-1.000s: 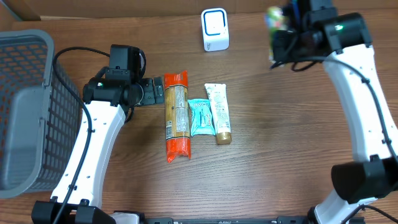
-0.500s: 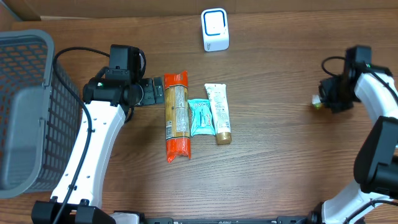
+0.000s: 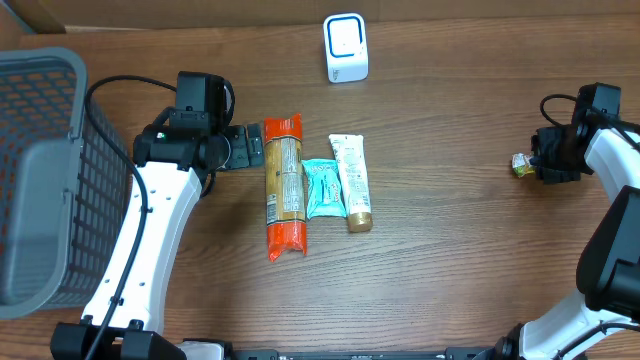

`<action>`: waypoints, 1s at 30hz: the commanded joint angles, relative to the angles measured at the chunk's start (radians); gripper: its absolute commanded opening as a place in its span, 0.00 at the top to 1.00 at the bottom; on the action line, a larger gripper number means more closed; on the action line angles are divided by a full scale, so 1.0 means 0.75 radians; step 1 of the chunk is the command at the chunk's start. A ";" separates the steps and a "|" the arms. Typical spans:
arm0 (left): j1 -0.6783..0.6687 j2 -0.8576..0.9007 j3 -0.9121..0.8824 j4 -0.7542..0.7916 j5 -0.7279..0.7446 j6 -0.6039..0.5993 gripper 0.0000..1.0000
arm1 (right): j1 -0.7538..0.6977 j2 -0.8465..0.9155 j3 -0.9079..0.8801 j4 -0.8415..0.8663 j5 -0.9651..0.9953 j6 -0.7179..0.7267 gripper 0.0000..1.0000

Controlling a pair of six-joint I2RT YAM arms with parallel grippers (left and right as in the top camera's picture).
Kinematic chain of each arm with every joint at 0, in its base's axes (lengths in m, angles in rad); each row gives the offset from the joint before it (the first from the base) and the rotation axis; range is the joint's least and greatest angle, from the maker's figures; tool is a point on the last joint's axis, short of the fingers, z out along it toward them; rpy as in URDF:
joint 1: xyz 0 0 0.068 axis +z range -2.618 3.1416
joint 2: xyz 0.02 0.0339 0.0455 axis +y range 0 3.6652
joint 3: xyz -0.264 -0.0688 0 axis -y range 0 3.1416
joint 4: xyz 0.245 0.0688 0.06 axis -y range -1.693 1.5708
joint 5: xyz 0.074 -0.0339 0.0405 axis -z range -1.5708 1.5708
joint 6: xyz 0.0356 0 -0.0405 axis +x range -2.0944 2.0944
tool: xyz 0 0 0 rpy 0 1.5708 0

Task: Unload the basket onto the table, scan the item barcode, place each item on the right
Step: 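Carry the snack bag right and set it on the table edge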

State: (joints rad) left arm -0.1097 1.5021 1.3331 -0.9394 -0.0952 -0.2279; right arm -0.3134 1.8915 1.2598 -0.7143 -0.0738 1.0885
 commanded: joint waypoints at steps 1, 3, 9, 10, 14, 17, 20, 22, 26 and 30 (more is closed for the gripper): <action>-0.003 0.002 0.006 0.002 -0.012 0.030 0.01 | 0.001 -0.032 0.007 -0.001 -0.049 -0.278 0.58; -0.003 0.002 0.006 0.002 -0.012 0.030 0.00 | 0.002 -0.033 0.017 -0.004 -0.157 -0.460 0.31; -0.003 0.002 0.006 0.002 -0.012 0.030 0.00 | 0.042 -0.069 0.227 -0.225 -0.253 -0.759 0.00; -0.003 0.002 0.006 0.002 -0.012 0.030 0.00 | 0.060 -0.072 0.276 -0.269 -0.254 -0.809 0.00; -0.003 0.002 0.006 0.002 -0.012 0.030 0.00 | 0.193 -0.073 0.458 -0.429 -0.296 -1.041 0.00; -0.003 0.002 0.006 0.002 -0.012 0.030 0.00 | 0.349 -0.069 0.469 -0.432 -0.366 -1.139 0.00; -0.003 0.002 0.006 0.002 -0.012 0.030 0.00 | 0.539 -0.053 0.465 -0.434 -0.375 -1.168 0.00; -0.003 0.002 0.006 0.002 -0.012 0.030 0.00 | 0.645 -0.040 0.465 -0.430 -0.384 -1.181 0.00; -0.003 0.002 0.006 0.002 -0.012 0.030 0.01 | 0.858 0.011 0.465 -0.412 -0.384 -1.173 0.00; -0.003 0.002 0.006 0.002 -0.012 0.030 0.00 | 0.987 0.103 0.465 -0.437 -0.364 -1.179 0.00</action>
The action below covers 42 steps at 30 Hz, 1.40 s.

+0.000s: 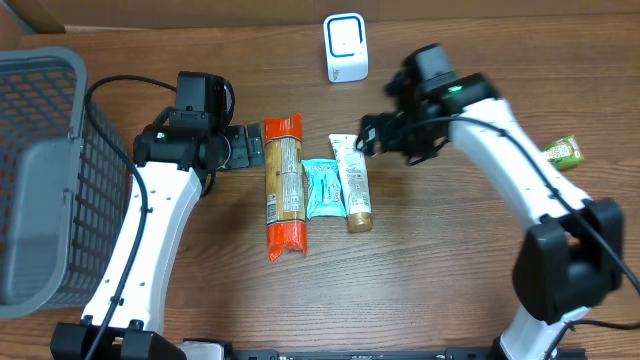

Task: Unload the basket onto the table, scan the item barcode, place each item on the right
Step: 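Carry the snack bag right and set it on the table edge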

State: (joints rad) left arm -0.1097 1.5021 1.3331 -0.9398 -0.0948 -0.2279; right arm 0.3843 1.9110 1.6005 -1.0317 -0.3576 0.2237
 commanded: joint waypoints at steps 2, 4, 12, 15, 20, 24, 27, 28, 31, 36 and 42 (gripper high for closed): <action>-0.003 0.002 0.006 0.003 -0.013 0.030 0.01 | 0.112 0.138 0.011 -0.035 0.107 -0.033 0.00; -0.003 0.002 0.006 0.003 -0.012 0.030 0.00 | 0.145 0.190 0.011 -0.058 0.185 -0.034 0.01; -0.003 0.002 0.006 0.003 -0.012 0.030 0.00 | 0.161 0.255 -0.001 -0.134 0.270 -0.127 0.06; -0.003 0.002 0.006 0.003 -0.012 0.030 0.00 | 0.159 0.255 -0.021 -0.142 0.395 -0.126 0.06; -0.003 0.002 0.006 0.003 -0.012 0.030 0.00 | 0.154 0.255 -0.036 -0.138 0.419 -0.134 0.05; -0.003 0.002 0.006 0.003 -0.012 0.030 0.00 | 0.155 0.256 -0.039 -0.116 0.196 -0.287 0.05; -0.003 0.002 0.006 0.003 -0.012 0.030 0.00 | 0.154 0.258 -0.040 -0.085 0.170 -0.346 0.06; -0.003 0.002 0.006 0.003 -0.012 0.030 0.00 | 0.152 0.258 -0.041 -0.077 0.170 -0.346 0.07; -0.003 0.002 0.006 0.003 -0.012 0.030 0.00 | 0.146 0.259 -0.041 -0.078 0.170 -0.354 0.11; -0.003 0.002 0.006 0.003 -0.012 0.030 0.01 | 0.144 0.261 -0.105 -0.038 0.171 -0.375 0.14; -0.003 0.002 0.006 0.003 -0.012 0.030 0.01 | 0.144 0.261 -0.162 -0.002 0.186 -0.374 0.39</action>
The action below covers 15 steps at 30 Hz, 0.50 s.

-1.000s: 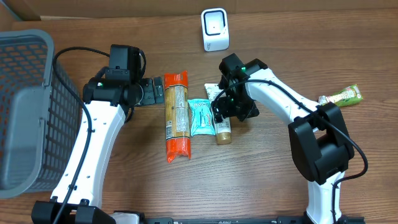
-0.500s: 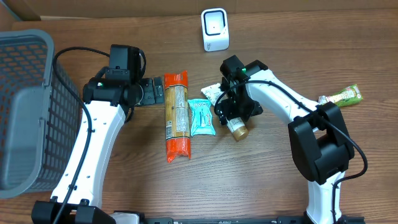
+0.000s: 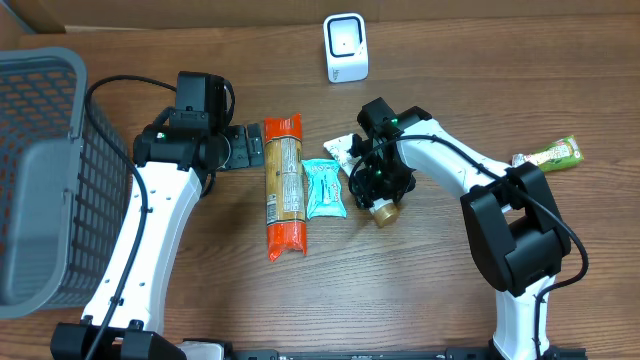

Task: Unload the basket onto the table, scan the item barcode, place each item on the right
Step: 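Carry the snack bag right and set it on the table edge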

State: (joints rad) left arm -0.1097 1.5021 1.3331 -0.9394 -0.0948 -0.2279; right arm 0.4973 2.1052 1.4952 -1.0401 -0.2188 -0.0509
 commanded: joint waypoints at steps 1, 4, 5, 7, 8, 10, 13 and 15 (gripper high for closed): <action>-0.003 0.002 0.006 0.002 -0.012 0.030 0.00 | -0.007 0.002 -0.021 0.014 0.001 -0.008 0.43; -0.003 0.002 0.006 0.002 -0.013 0.030 0.00 | -0.007 0.002 -0.015 0.017 0.021 -0.003 0.60; -0.003 0.002 0.006 0.002 -0.012 0.030 0.00 | -0.007 0.002 -0.009 0.013 0.025 -0.002 0.64; -0.003 0.002 0.006 0.002 -0.013 0.030 0.01 | -0.007 0.002 0.023 -0.003 0.072 0.046 0.78; -0.003 0.002 0.006 0.002 -0.012 0.030 0.01 | -0.007 0.001 0.050 -0.019 0.141 0.104 0.84; -0.003 0.002 0.006 0.002 -0.013 0.030 0.00 | -0.007 0.001 0.095 -0.057 0.268 0.188 0.93; -0.003 0.002 0.006 0.002 -0.012 0.030 0.00 | -0.006 0.001 0.169 -0.128 0.504 0.362 0.96; -0.003 0.002 0.006 0.002 -0.012 0.030 0.00 | -0.003 0.001 0.182 -0.150 0.647 0.476 0.96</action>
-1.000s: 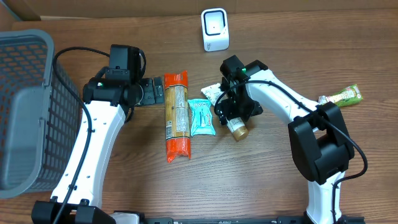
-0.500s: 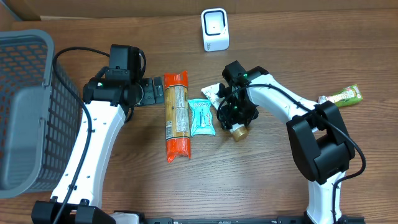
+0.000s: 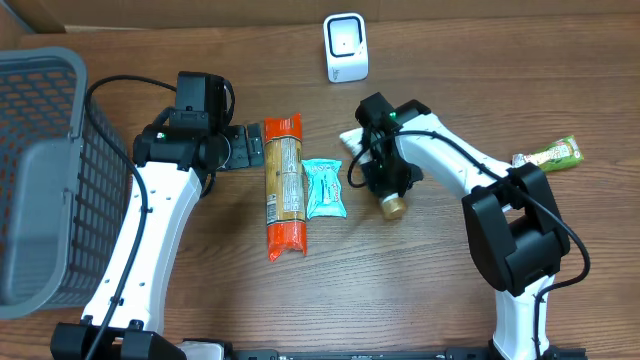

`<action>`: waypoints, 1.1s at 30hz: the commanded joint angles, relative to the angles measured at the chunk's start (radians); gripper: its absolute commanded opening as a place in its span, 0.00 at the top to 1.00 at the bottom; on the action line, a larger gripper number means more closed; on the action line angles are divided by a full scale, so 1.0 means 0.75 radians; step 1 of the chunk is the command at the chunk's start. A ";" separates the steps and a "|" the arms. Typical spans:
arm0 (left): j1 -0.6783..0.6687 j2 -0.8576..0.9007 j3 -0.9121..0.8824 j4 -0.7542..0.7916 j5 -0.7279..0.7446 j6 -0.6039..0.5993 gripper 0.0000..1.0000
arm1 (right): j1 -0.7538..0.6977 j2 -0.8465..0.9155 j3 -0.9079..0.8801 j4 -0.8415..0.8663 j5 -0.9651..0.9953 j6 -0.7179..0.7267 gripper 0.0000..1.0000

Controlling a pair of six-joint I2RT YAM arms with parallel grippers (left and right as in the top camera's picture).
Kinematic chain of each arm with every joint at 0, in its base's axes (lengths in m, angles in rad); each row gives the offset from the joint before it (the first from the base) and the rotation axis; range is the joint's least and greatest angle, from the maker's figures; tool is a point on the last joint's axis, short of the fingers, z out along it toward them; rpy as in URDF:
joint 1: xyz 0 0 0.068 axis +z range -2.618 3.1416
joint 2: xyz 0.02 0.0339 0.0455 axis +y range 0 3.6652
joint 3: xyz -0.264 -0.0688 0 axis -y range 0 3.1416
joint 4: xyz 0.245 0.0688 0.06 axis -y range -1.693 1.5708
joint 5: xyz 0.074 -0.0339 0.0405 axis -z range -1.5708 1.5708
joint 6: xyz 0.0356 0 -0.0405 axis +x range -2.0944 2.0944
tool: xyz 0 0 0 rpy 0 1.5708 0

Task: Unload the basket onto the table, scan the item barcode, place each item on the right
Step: 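Carry the snack bag right and set it on the table edge, then lower the right gripper and grasp the white lotion tube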

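The white tube with a gold cap (image 3: 392, 207) lies tilted, its white flat end (image 3: 352, 138) pointing up-left toward the scanner. My right gripper (image 3: 374, 172) is shut on the tube's middle and hides most of its body. The white and blue scanner (image 3: 346, 47) stands at the back of the table, a little left of the tube. My left gripper (image 3: 252, 147) rests beside the top of the orange package (image 3: 284, 185). Its finger gap does not show from above.
A teal packet (image 3: 324, 189) lies between the orange package and the tube. A green snack bar (image 3: 548, 155) lies at the far right. A grey mesh basket (image 3: 40, 170) fills the left edge. The left arm stretches along the table's left half.
The tube in my right gripper has shifted slightly right and toward the scanner, away from the teal packet. The left arm has not moved.
My right gripper was at the far right edge beside a small green item. Then it hovered over the tube's upper end, with the green bar left on the table. Then it was down on the tube, which lay twisted. Now the tube sits apart from the row.
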State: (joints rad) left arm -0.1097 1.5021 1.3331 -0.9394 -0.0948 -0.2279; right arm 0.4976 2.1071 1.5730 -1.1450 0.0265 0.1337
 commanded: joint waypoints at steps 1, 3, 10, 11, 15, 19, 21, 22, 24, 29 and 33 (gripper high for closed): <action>-0.003 0.002 0.006 0.002 -0.012 0.030 0.00 | 0.002 -0.002 0.078 -0.023 0.416 0.302 0.96; -0.003 0.002 0.006 0.002 -0.012 0.030 0.00 | 0.012 -0.002 0.074 -0.052 0.588 0.458 0.96; -0.003 0.002 0.006 0.002 -0.012 0.030 0.01 | 0.076 -0.001 -0.001 0.021 0.555 0.476 0.72; -0.003 0.002 0.006 0.002 -0.012 0.030 0.00 | 0.082 -0.001 -0.002 0.026 0.506 0.437 0.68; -0.003 0.002 0.006 0.002 -0.012 0.030 0.00 | 0.105 -0.002 -0.002 0.065 0.179 0.199 0.48; -0.003 0.002 0.006 0.002 -0.012 0.030 0.00 | 0.101 -0.002 0.002 0.061 0.132 0.178 0.39; -0.003 0.002 0.006 0.002 -0.013 0.030 0.01 | 0.083 -0.002 0.034 0.042 0.131 0.173 0.39; -0.003 0.002 0.006 0.002 -0.012 0.030 0.00 | 0.073 -0.004 0.061 0.025 0.130 0.174 0.38; -0.003 0.002 0.006 0.002 -0.012 0.030 0.00 | 0.034 -0.015 0.150 -0.027 0.095 0.174 0.38; -0.003 0.002 0.006 0.002 -0.012 0.030 0.00 | -0.100 -0.040 0.340 -0.161 -0.079 0.248 0.35; -0.003 0.002 0.006 0.002 -0.012 0.030 0.01 | -0.251 -0.041 0.326 -0.187 -0.299 0.243 0.06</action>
State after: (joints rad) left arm -0.1097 1.5021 1.3331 -0.9394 -0.0948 -0.2279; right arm 0.3824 2.0991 1.8191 -1.2762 -0.0505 0.3042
